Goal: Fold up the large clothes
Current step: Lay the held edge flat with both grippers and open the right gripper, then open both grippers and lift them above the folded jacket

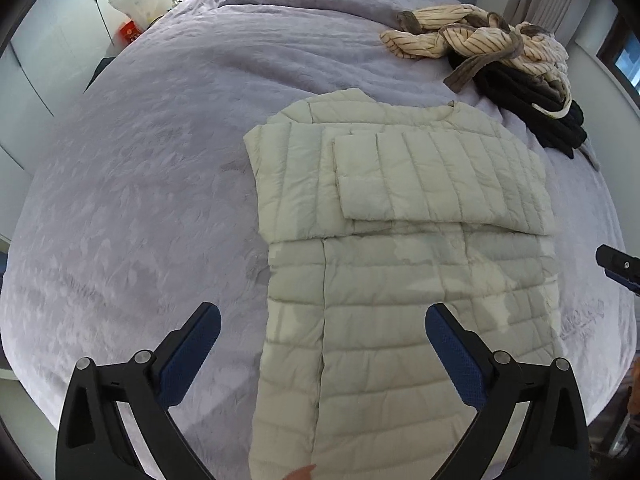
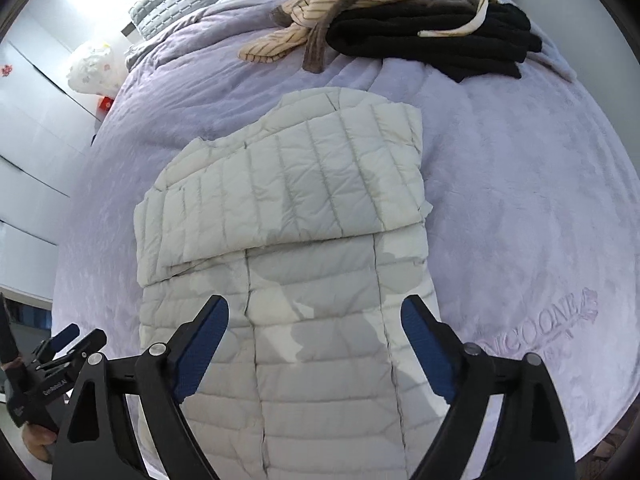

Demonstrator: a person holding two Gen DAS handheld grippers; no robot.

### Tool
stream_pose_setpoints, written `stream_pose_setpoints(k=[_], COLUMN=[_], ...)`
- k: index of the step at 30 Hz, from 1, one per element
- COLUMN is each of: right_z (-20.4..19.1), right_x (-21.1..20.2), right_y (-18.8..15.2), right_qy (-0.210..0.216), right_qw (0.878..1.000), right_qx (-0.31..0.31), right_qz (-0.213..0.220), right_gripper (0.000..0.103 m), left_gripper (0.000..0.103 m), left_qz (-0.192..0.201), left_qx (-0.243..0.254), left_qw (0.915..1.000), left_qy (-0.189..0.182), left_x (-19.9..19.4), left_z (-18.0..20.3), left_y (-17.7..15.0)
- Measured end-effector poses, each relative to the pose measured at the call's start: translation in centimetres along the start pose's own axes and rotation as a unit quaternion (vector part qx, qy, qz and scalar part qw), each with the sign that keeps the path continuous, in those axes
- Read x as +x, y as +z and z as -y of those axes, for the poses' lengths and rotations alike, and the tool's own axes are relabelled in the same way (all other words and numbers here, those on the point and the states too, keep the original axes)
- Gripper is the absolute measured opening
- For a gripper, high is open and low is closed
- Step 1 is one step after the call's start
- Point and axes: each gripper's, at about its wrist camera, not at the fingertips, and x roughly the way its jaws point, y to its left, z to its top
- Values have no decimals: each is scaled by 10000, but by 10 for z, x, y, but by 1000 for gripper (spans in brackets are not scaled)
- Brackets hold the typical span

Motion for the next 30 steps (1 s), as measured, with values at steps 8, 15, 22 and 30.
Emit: stream_pose_setpoints(k=[8,15,22,30], right_z=[-5,3,22,41], right_x=[-21,-31,-33,-35], right_y=[-22,-42,-58,-73], right_qy=[6,272,218,117], right_qw=[9999,9983,9951,9902], right_qx=[153,449,893,1318], right_qz=[53,-243,-367,-445], right_gripper=[91,91,91,91], left_gripper=[102,102,102,102], left_qz=[-156,-231,-403,-922], left_qx=[69,257,390,395], left_qw=[9998,9989,9981,9949], left_qy=[144,325,266,84], left_x=[-16,-22,-20,2], left_z=[-10,-18,-27,-42], left_y=[-20,-38,-53,-72])
